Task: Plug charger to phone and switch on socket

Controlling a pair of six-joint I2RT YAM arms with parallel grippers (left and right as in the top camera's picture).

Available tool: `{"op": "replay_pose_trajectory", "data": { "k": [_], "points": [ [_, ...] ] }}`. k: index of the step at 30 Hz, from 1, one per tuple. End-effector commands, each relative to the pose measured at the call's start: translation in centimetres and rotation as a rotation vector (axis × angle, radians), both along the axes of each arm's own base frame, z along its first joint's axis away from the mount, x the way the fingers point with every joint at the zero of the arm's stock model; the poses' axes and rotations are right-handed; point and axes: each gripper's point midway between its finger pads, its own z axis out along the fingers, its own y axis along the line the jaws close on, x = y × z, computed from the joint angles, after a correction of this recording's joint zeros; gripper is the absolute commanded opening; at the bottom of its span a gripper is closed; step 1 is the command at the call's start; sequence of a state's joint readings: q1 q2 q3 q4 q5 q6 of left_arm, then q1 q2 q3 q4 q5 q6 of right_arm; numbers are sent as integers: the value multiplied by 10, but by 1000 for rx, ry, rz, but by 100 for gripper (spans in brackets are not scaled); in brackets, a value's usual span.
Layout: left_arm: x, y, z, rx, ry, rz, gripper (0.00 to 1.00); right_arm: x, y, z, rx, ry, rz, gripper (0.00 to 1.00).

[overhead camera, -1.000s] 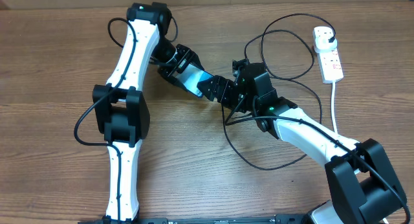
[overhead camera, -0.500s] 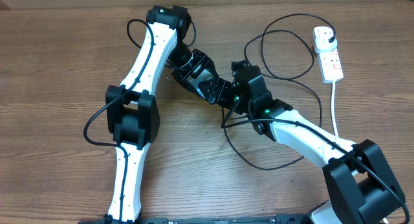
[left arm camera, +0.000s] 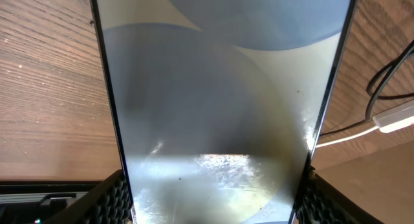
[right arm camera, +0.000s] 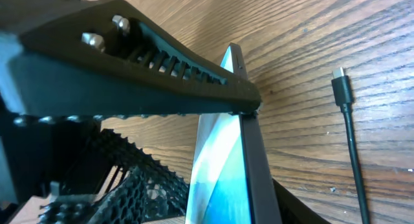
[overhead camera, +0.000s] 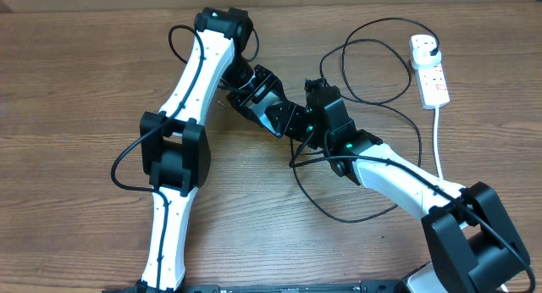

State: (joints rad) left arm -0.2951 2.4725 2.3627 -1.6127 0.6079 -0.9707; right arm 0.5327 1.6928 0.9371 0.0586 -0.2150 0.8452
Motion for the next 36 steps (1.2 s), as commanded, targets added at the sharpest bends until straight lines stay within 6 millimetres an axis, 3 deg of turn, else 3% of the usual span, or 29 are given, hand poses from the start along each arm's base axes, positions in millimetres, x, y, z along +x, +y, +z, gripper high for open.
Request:
{"op": "replay_pose_trajectory", "data": {
  "k": [1, 16, 36],
  "points": [
    [1, -6, 6, -12, -4, 10, 4, 5, 6, 4, -1, -13, -1, 48],
    [1, -6, 6, -12, -3, 10, 4, 5, 3, -1, -17, -6, -8, 43],
    [-2, -11, 6, -11, -1, -2, 4, 6, 1, -2, -27, -6, -19, 28]
  ]
}}
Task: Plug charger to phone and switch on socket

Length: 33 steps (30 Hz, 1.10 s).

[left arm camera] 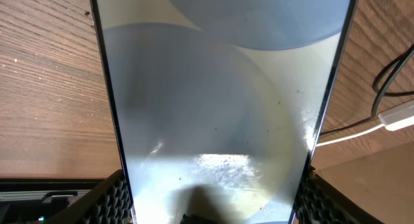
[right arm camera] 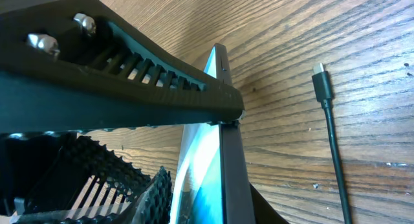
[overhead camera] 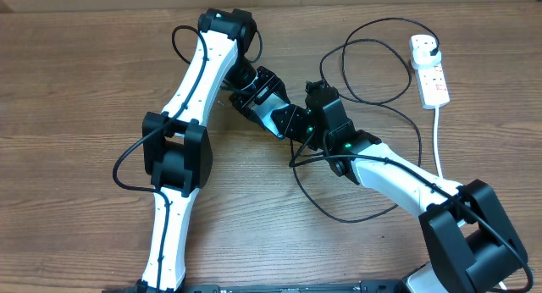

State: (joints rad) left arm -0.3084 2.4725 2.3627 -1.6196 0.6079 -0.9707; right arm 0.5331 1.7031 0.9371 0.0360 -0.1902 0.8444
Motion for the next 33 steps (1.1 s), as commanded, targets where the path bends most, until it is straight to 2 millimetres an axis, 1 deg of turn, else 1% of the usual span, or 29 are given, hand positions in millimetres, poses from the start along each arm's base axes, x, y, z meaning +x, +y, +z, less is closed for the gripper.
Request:
{"op": "replay_pose_trajectory", "data": {
  "k": [1, 6, 17, 23, 29, 33],
  "points": [
    [2, -6, 6, -13, -8, 11, 4, 6, 6, 8, 4, -27, 0, 28],
    [2, -6, 6, -13, -7, 11, 4, 6, 7, 9, 6, -30, 1, 27],
    [2, -6, 6, -13, -7, 11, 4, 6, 7, 9, 12, -29, 2, 16],
    [2, -6, 6, -13, -7, 11, 4, 6, 9, 11, 20, -33, 7, 13],
    [3, -5, 6, -14, -9, 10, 4, 6, 10, 12, 26, -36, 13, 4],
    [4, -2, 6, -15, -8, 15, 4, 7, 10, 12, 27, -38, 13, 4]
  ]
}}
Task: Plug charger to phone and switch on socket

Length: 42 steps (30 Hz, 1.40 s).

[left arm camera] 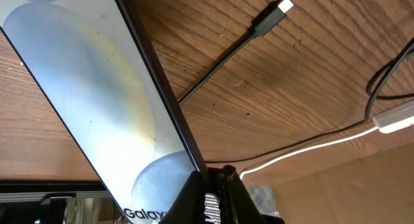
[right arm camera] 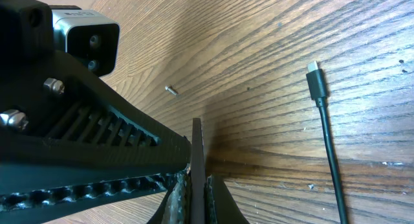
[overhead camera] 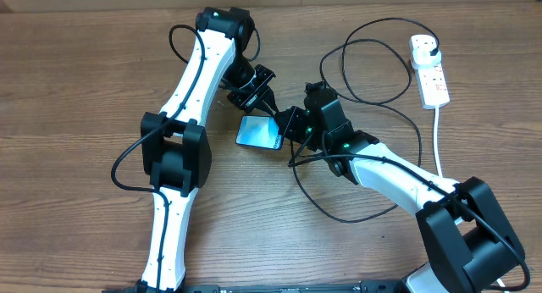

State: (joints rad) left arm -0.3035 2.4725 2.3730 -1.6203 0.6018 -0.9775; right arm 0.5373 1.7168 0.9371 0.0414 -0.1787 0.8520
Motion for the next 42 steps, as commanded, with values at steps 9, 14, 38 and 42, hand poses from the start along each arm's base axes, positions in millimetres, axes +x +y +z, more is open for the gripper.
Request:
{"op": "replay_pose_trajectory", "data": {
  "k": [9, 14, 38, 42],
  "points": [
    [8, 5, 5, -45, -47, -35, 4, 5, 11, 18, 37, -44, 30, 4],
    [22, 28, 10, -144, -150, -118, 4, 5, 10, 23, 56, -44, 40, 4],
    [48, 89, 30, -379, -409, -233, 4, 37, -8, 85, 272, -40, -11, 4],
    [48, 86, 33, -406, -433, -250, 4, 46, -15, 91, 291, -36, -60, 4]
  ]
}}
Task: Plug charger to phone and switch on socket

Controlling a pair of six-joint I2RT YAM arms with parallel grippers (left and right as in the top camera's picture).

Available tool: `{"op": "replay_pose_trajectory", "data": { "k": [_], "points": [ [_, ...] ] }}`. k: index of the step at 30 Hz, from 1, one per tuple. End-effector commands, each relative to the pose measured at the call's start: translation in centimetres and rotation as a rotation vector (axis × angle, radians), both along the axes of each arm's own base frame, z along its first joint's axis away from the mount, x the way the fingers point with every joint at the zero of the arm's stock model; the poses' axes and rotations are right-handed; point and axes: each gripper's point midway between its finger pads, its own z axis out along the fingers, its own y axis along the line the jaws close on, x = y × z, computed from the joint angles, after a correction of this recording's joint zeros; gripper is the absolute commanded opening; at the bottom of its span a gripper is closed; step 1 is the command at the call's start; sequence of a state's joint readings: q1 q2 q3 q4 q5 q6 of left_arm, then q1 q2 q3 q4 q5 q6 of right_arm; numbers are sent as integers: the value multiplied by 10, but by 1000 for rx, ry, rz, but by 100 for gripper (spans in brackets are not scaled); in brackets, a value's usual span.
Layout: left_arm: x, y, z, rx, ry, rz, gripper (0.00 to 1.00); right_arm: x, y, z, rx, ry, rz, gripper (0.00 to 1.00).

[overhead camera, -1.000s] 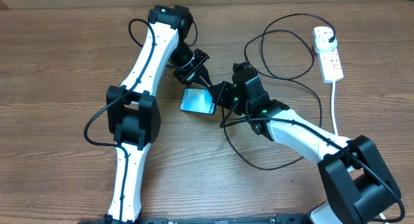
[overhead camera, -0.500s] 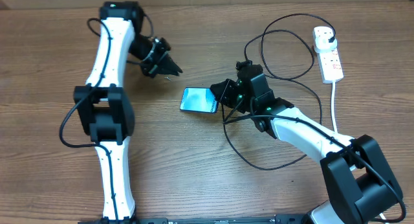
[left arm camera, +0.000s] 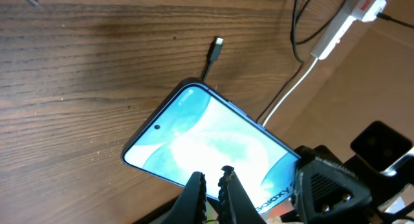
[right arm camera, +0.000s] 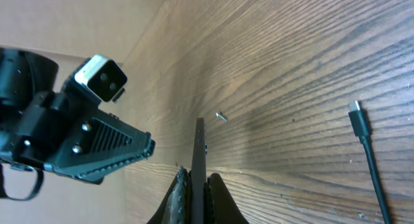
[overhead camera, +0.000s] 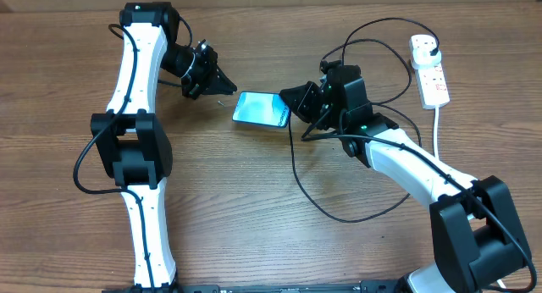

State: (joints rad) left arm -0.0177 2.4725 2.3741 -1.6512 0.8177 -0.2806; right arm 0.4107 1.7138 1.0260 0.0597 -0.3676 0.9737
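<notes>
The phone [overhead camera: 261,109], its blue screen lit and facing up, is held by its right end in my right gripper [overhead camera: 292,109], just above the table. The right wrist view shows the phone [right arm camera: 200,146] edge-on between the shut fingers [right arm camera: 182,185]. The black charger cable's plug tip [right arm camera: 354,107] lies loose on the wood beside the phone and also shows as a plug tip [left arm camera: 218,41] in the left wrist view. My left gripper [overhead camera: 227,85] hangs left of the phone, apart from it, shut and holding nothing. The white socket strip [overhead camera: 429,70] lies at the far right.
The black cable [overhead camera: 364,64] loops over the table between the right arm and the socket strip, and a further loop [overhead camera: 339,217] lies nearer the front. A small screw [right arm camera: 221,116] rests on the wood near the phone. The strip's white lead [overhead camera: 438,140] runs toward the front.
My left arm has swung away to the far left, clear of the phone, its gripper still shut and empty. My right gripper, still holding the phone, has shifted slightly toward the far side.
Both grippers first held the phone together, the left across its width and the right at one end. Then the left had let go and was shut beside it, the phone left in the right gripper. Now the left arm stands well away.
</notes>
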Motion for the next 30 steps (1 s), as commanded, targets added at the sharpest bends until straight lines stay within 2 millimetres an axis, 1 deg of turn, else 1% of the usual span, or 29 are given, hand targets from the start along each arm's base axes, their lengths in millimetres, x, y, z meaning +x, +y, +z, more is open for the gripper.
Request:
{"op": "replay_pose_trajectory", "data": {
  "k": [1, 5, 11, 12, 13, 14, 15, 17, 18, 20, 21, 24, 27, 30],
  "points": [
    [4, -10, 12, -88, -80, -48, 4, 13, -4, 43, 73, -60, -44, 4],
    [8, -22, 30, -221, -141, -62, 4, 23, -14, 48, 112, -46, -105, 4],
    [2, -28, 31, -228, -122, -73, 4, 39, -28, 66, 196, -67, -185, 4],
    [1, -29, 31, -229, -121, -78, 8, 41, -30, 68, 204, -75, -191, 4],
    [0, -31, 32, -229, -118, -82, 13, 43, -33, 71, 212, -83, -203, 4],
    [-1, -32, 32, -230, -114, -84, 24, 45, -36, 71, 220, -78, -217, 4],
    [-2, -33, 32, -230, -108, -85, 40, 47, -39, 71, 221, -77, -227, 4],
    [-3, -33, 32, -230, -103, -84, 65, 50, -45, 72, 219, -84, -247, 4],
    [-3, -33, 32, -231, -102, -83, 75, 51, -47, 72, 219, -87, -253, 4],
    [-3, -33, 32, -233, -100, -81, 83, 54, -51, 73, 223, -86, -269, 4],
    [-2, -34, 34, -244, -101, -79, 84, 55, -53, 73, 229, -83, -279, 4],
    [-2, -39, 40, -281, -102, -74, 84, 60, -58, 80, 250, -102, -306, 4],
    [-3, -47, 42, -300, -107, -83, 81, 64, -59, 90, 299, -115, -333, 4],
    [-3, -56, 41, -298, -108, -91, 75, 67, -61, 92, 341, -98, -367, 4]
  ]
}}
